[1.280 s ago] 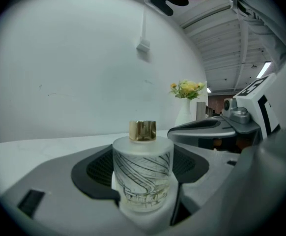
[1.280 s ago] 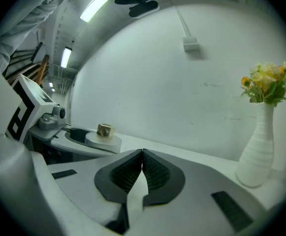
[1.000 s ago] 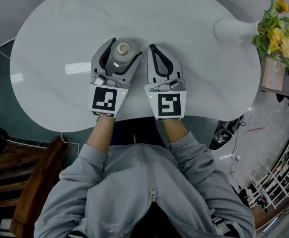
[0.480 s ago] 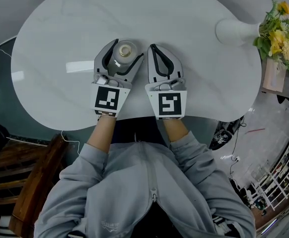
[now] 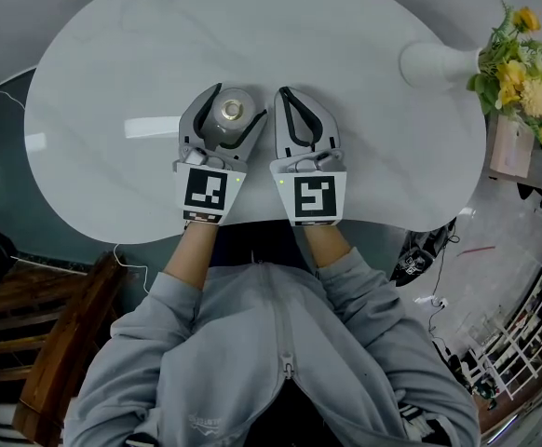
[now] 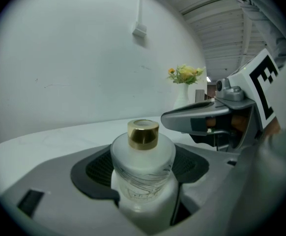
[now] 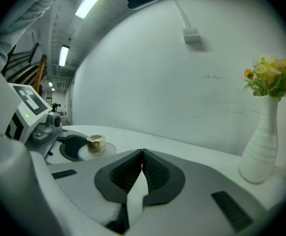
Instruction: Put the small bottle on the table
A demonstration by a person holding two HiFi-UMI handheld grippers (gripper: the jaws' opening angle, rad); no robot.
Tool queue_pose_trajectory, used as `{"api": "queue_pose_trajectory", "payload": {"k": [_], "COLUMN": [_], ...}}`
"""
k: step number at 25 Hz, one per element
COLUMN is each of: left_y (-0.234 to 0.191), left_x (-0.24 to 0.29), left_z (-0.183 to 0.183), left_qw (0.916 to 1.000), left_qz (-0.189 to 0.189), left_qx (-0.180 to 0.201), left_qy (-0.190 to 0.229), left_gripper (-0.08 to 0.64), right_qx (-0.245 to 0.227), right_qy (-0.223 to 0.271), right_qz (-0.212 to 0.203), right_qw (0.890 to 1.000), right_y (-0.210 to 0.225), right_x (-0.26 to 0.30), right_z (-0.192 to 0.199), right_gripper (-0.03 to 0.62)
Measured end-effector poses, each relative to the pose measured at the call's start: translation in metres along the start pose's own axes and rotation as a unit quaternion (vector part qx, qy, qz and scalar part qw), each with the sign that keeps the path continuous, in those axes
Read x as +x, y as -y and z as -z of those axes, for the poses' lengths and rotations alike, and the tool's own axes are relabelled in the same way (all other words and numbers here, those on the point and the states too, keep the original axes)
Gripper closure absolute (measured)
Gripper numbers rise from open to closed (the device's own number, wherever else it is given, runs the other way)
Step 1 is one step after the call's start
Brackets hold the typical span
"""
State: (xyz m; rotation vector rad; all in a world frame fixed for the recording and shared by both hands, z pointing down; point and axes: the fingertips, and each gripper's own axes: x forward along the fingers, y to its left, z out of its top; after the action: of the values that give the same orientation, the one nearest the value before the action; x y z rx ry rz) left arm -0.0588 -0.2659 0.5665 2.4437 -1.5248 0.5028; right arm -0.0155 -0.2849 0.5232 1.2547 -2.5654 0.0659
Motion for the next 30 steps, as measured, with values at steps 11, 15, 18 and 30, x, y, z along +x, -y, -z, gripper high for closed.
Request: {"api": "queue_pose_trajectory", "payload": {"k": [11, 15, 18, 30], "left_y": [0.002, 0.006, 0.006, -0.002], "left_x": [-0.001, -0.008, -0.019, -0.085], "left_z": [0.004, 0.005, -0.001, -0.079], "left_qw": [0.9997, 0.9995, 0.9997, 0.9975], "left_qz": [0.016, 0.026, 0.020, -0.011], "left_qx": [0.015, 0.010, -0.004, 0.005], "left_qy": [-0.007, -0.016, -0.011, 0.069], "left_gripper": [0.227, 0.199, 0.195, 0.354], "right_qx": [-0.002, 0.002, 0.001, -0.006], "right_qy": [-0.018, -0.029, -0.029, 0.013], "right_qz": [-0.012, -0.011, -0.008, -0.003], "right_qw": [1.000, 1.000, 1.000, 1.000], "right_y": [-0.013, -0.016, -0.015, -0.014], "right_x": [-0.009, -0.018, -0.025, -0.059], "right_z": [-0.009, -0.013, -0.020, -0.080], "right_gripper": [0.566, 0.566, 0.566, 0.566]}}
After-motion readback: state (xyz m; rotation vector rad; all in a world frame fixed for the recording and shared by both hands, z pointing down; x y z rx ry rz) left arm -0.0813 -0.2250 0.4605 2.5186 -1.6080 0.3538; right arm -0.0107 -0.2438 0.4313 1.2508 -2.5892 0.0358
